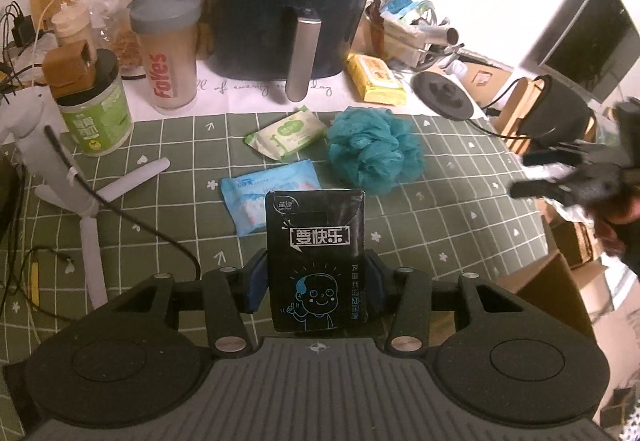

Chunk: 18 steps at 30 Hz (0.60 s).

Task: Organize soft objects
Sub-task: 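Lift the black packet with the left gripper while the right grasps the teal loofah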

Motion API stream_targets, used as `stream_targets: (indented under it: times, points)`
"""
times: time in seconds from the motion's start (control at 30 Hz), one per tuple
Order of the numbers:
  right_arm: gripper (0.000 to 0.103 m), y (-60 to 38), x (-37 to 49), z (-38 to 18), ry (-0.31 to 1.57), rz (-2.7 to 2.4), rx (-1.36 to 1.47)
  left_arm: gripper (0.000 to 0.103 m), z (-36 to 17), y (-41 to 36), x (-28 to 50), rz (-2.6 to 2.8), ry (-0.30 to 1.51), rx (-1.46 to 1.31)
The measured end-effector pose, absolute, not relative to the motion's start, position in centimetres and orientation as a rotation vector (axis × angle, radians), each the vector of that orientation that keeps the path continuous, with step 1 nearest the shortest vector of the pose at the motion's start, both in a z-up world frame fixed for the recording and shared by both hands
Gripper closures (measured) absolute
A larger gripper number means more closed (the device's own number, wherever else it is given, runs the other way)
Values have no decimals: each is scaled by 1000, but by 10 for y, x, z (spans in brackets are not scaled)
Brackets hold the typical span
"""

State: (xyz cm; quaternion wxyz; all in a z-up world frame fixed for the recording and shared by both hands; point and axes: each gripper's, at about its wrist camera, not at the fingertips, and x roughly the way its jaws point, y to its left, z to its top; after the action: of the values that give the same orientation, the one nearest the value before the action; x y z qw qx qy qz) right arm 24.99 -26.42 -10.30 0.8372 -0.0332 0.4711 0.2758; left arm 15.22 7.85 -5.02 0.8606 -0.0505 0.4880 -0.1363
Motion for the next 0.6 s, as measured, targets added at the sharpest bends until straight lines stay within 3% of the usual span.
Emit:
stream_targets:
  times: [0.6]
  points:
    - [0, -196, 317, -148, 902, 729, -195, 55, -33, 99, 105, -200, 1005, -206]
